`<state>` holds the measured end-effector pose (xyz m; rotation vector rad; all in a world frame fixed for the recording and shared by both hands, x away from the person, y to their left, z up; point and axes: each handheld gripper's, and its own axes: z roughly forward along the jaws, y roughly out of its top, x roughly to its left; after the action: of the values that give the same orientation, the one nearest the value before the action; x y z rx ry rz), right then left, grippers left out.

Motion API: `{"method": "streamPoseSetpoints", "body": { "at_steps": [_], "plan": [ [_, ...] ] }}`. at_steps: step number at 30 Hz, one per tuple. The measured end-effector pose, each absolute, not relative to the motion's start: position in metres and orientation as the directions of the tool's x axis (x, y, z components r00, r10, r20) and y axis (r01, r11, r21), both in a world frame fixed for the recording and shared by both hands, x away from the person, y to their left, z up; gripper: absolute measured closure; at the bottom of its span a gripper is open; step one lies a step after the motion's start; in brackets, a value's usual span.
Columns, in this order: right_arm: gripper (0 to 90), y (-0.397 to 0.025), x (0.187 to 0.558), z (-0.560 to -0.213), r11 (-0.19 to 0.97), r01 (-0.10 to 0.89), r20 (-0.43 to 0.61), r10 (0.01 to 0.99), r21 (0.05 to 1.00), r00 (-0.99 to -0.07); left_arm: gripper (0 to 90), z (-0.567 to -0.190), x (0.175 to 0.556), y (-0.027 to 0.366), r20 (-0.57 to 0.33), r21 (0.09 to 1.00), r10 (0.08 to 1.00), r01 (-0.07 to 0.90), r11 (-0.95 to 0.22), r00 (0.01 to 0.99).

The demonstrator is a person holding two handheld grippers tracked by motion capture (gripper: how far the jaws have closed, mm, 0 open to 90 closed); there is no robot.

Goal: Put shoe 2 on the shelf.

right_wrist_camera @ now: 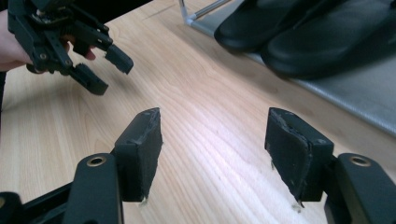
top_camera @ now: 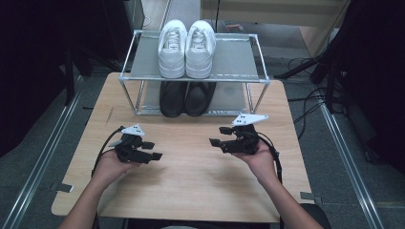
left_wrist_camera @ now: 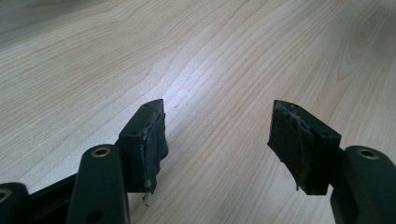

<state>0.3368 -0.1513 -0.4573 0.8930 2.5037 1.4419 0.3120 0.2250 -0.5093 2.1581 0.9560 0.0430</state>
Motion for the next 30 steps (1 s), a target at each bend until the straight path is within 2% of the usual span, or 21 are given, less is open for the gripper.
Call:
{"method": "streamPoseSetpoints", "body": {
  "at_steps": [7,17,24,30],
  "plan": [
    [38.5,-0.164,0.333,-0.469,0.372,0.438,0.193,0.540,0.819,-0.819,36.8,-0.508,0.312,0.225,-0.253,0.663,0.647,0.616,-0.426,0.720],
    [38.2,-0.177,0.346,-0.484,0.352,0.478,0.203,0.594,0.805,-0.779,36.8,-0.508,0.312,0.225,-0.248,0.661,0.647,0.614,-0.431,0.721],
    [38.2,-0.177,0.354,-0.489,0.325,0.499,0.228,0.607,0.803,-0.761,36.6,-0.509,0.313,0.224,-0.242,0.650,0.645,0.615,-0.447,0.725],
    [37.9,-0.172,0.354,-0.490,0.353,0.486,0.202,0.604,0.800,-0.771,36.6,-0.511,0.313,0.222,-0.241,0.642,0.641,0.615,-0.458,0.729]
  ]
}}
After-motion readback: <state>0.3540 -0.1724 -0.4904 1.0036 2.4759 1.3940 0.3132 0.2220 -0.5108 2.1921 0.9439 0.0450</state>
